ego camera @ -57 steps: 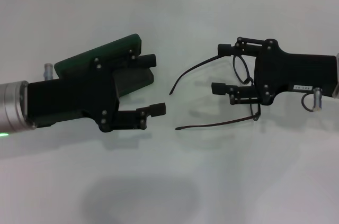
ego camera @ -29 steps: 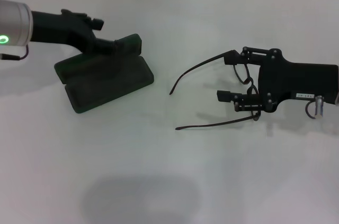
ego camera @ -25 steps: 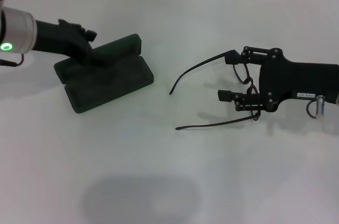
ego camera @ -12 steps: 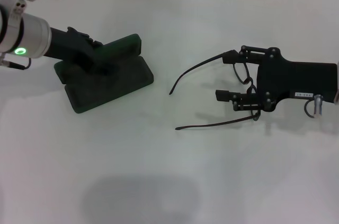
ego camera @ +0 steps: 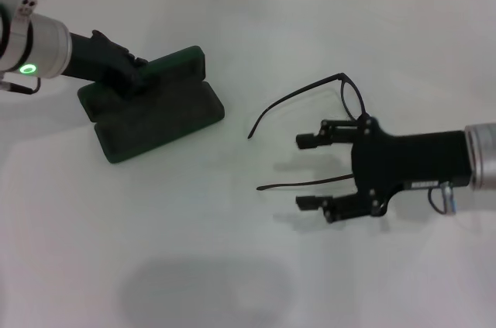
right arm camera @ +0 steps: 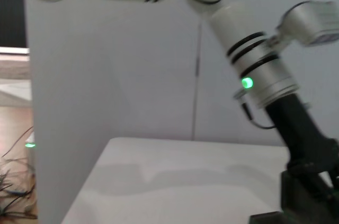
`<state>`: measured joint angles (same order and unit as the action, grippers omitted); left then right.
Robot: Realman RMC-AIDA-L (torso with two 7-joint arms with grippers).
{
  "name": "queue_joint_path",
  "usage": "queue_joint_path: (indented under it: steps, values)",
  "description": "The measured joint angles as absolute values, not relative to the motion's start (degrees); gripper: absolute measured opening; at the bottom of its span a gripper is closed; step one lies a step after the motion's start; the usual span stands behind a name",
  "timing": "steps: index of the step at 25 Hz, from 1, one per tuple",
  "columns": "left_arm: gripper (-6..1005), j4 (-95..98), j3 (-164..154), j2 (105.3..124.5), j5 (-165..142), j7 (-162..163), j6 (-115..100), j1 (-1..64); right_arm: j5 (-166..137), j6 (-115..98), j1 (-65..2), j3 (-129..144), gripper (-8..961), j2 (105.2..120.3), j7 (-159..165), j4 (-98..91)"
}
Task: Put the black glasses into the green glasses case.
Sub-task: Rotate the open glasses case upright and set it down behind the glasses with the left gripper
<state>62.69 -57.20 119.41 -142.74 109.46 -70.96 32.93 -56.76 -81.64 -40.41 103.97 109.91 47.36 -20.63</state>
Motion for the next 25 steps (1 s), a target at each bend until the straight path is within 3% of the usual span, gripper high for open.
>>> queue_joint_path:
  steps: [8,20,25]
  values:
    - [203,64.3,-63.4,119.58,-140.7,104.8,-64.6,34.4,-57.4,-81.2,-40.1,104.0,748,111.20,46.6,-20.8]
    - [235,50.0,-67.3,119.50,-136.7,92.1,-56.1,48.0,-57.5,-81.0,-39.1,103.9,742,113.49,43.3,-20.9]
    - [248,45.3,-67.6,119.51,-137.5,89.4,-56.7,52.3,-57.5,-80.9,-36.9,102.0,740,113.48,42.8,-21.4]
